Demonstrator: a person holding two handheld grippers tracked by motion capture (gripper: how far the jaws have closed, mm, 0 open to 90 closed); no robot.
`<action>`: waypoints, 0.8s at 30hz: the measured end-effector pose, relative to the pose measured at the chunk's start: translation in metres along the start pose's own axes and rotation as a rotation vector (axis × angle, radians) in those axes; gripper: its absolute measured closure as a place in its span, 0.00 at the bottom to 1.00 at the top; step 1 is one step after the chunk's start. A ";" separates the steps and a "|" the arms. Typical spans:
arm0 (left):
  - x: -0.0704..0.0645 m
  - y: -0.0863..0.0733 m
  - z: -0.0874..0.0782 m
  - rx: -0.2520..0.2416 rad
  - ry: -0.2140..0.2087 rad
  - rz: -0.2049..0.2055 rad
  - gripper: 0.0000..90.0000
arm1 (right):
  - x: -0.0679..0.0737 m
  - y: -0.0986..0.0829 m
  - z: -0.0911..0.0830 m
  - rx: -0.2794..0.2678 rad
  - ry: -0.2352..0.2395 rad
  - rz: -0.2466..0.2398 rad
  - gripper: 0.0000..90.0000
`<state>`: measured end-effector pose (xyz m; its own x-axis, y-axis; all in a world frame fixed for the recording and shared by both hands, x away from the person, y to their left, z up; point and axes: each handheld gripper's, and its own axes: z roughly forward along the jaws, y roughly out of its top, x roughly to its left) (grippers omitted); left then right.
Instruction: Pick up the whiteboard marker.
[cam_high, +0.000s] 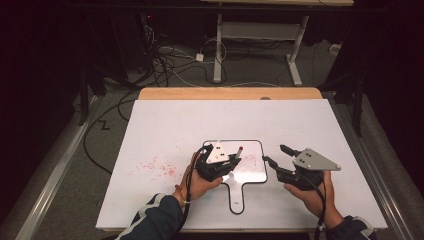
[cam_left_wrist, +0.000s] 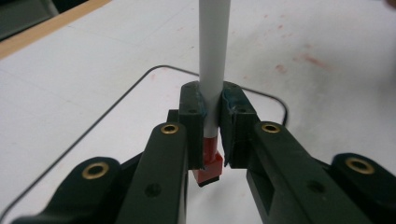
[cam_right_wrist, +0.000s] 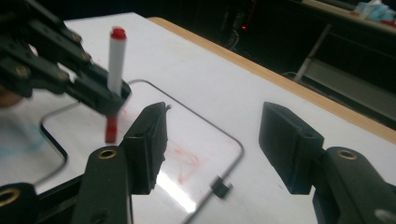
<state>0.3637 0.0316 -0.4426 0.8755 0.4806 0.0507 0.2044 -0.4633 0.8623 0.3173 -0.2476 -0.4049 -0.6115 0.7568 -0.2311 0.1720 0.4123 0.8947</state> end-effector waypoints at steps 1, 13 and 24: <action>0.002 -0.001 0.000 -0.003 0.007 -0.019 0.88 | -0.002 -0.004 -0.003 0.008 -0.009 -0.009 0.46; 0.013 -0.003 0.004 -0.015 -0.006 -0.023 0.88 | -0.006 -0.045 -0.030 0.095 -0.021 0.031 0.45; 0.031 0.019 0.029 -0.032 -0.036 0.017 0.88 | -0.003 -0.057 -0.020 0.159 0.023 0.021 0.43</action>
<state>0.4071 0.0159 -0.4394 0.8942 0.4451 0.0481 0.1755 -0.4473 0.8770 0.2938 -0.2833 -0.4472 -0.6237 0.7549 -0.2026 0.3041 0.4731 0.8269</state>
